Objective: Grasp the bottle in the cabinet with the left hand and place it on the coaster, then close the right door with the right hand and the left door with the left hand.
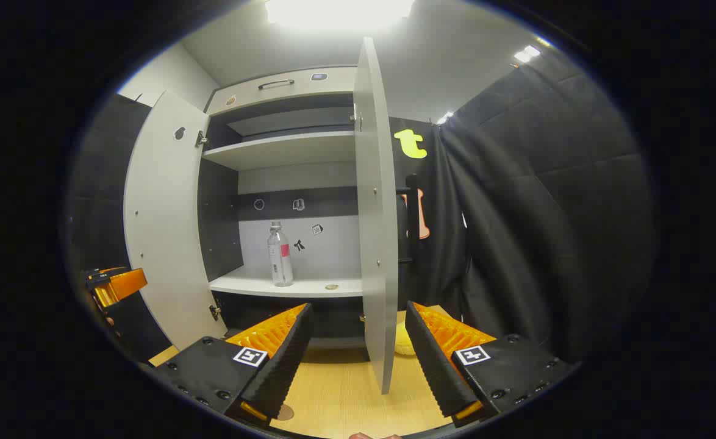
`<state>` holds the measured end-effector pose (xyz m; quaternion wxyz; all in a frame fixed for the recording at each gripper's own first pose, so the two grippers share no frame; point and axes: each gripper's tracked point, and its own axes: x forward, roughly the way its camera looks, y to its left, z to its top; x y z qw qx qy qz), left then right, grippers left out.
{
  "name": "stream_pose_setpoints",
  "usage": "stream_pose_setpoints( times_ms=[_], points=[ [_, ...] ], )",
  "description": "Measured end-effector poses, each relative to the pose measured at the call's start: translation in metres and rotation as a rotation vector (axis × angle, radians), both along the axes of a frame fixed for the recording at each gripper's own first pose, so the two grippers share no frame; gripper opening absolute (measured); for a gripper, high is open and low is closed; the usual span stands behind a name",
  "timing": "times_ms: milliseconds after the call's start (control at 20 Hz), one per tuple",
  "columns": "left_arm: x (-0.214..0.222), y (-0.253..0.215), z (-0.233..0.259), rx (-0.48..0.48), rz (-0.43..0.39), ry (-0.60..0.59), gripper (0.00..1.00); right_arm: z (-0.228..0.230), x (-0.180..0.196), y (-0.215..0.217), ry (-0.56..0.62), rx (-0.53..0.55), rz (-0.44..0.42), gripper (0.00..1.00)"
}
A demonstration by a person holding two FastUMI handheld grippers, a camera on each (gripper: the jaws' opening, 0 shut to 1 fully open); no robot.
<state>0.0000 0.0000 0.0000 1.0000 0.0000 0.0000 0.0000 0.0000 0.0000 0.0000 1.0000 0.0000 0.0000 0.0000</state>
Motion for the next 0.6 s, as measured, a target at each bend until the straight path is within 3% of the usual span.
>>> stream_pose_setpoints(
  times_ms=[200,250,350,450,500,600],
  points=[
    [0.004,0.0,-0.01,-0.025,0.007,0.016,0.92,0.0,0.001,0.002,0.037,-0.01,0.005,0.92],
    [0.005,0.001,-0.01,-0.029,0.005,0.015,0.98,0.002,0.001,0.002,0.038,-0.016,0.004,0.92],
    [0.005,0.001,-0.013,-0.016,-0.006,0.017,0.98,0.006,0.001,0.006,0.042,-0.018,0.006,0.96],
    [0.004,0.002,-0.013,0.006,-0.011,0.019,0.92,0.005,0.0,0.007,0.051,-0.013,0.008,0.92],
    [0.002,0.003,-0.016,0.012,-0.01,0.019,0.98,0.005,0.002,0.007,0.056,-0.013,0.006,0.96],
    [0.001,0.002,-0.014,0.007,-0.013,0.014,0.98,0.005,0.002,0.005,0.067,-0.016,-0.005,0.96]
  ],
)
